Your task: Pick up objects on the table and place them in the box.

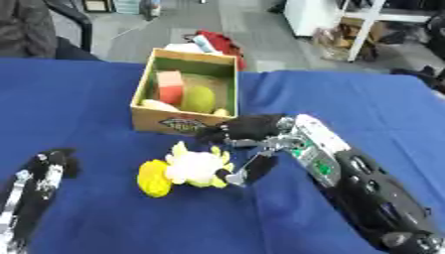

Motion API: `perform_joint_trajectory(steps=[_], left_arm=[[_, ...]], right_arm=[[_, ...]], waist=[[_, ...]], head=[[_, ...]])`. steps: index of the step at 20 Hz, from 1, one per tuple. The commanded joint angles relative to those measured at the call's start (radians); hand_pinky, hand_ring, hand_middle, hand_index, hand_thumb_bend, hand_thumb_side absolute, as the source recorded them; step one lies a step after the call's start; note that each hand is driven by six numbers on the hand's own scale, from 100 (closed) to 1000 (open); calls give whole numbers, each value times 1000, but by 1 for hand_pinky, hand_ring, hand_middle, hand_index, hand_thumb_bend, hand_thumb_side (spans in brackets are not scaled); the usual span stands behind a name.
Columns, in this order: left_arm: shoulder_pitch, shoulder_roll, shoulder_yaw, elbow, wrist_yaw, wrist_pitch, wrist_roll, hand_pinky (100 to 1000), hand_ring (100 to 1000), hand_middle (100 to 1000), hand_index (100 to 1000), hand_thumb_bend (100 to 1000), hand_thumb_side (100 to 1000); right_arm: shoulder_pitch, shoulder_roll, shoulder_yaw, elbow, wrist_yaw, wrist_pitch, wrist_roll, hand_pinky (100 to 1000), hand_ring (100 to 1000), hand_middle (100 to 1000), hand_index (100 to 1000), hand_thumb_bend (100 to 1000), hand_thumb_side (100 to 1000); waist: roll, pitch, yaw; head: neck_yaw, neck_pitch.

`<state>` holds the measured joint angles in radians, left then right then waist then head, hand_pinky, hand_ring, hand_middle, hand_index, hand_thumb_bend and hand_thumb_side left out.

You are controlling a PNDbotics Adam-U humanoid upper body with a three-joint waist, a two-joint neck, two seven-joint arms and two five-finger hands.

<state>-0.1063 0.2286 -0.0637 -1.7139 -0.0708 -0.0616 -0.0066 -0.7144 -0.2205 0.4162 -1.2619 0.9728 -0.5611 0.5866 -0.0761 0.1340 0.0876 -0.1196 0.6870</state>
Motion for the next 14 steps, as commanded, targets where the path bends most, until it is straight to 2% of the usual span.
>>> perform_joint_trajectory(steps=[1, 2, 4, 5, 6, 7, 10, 12, 14], left_arm=[[-10, 11, 3, -15, -2, -1, 1, 660, 614, 563, 742, 100, 726], [-10, 11, 3, -15, -2, -1, 1, 660, 614, 563, 742, 100, 726], [-11, 11, 2, -15, -2, -1, -1, 660, 614, 564, 742, 100, 727], [-11, 10, 2, -15, -2, -1, -1, 660, 614, 564, 742, 100, 726], [-11, 11, 2, -15, -2, -1, -1, 660, 614, 564, 742, 100, 726], [-11, 11, 3, -15, -2, -1, 0, 660, 613, 564, 742, 100, 726], [-11, 11, 4, -15, -2, -1, 1, 660, 613, 564, 742, 100, 726], [-11, 11, 4, -15, -2, -1, 1, 660, 613, 564, 742, 100, 725], [-10, 10, 4, -15, -2, -1, 2, 660, 613, 564, 742, 100, 725]], right_arm=[[-25, 17, -16, 45, 75, -15, -37, 857, 955, 979, 1000, 100, 597], [-29, 25, -18, 64, 93, -15, -47, 854, 952, 975, 1000, 100, 598], [-35, 40, -23, 99, 125, -19, -71, 824, 912, 927, 997, 100, 522], [-36, 46, -26, 112, 138, -21, -85, 789, 872, 870, 971, 100, 438], [-38, 50, -30, 121, 149, -23, -104, 752, 823, 798, 916, 100, 309], [-39, 53, -34, 127, 156, -25, -125, 712, 763, 695, 838, 100, 223], [-43, 50, -52, 126, 127, -20, -205, 641, 643, 508, 675, 100, 205], [-54, 36, -63, 107, 70, -10, -236, 617, 603, 454, 623, 100, 202], [-78, 13, -80, 82, -23, 8, -230, 598, 581, 428, 602, 100, 198]], waist=[[19, -2, 1], [18, -2, 1], [18, -2, 2], [17, -2, 2], [17, -2, 3], [17, -2, 4], [17, -3, 5], [16, -4, 5], [16, -6, 5]], head=[[-2, 0], [-3, 0], [-3, 1], [-3, 1], [-2, 0], [-1, 0], [0, -1], [3, -1], [4, -1]])
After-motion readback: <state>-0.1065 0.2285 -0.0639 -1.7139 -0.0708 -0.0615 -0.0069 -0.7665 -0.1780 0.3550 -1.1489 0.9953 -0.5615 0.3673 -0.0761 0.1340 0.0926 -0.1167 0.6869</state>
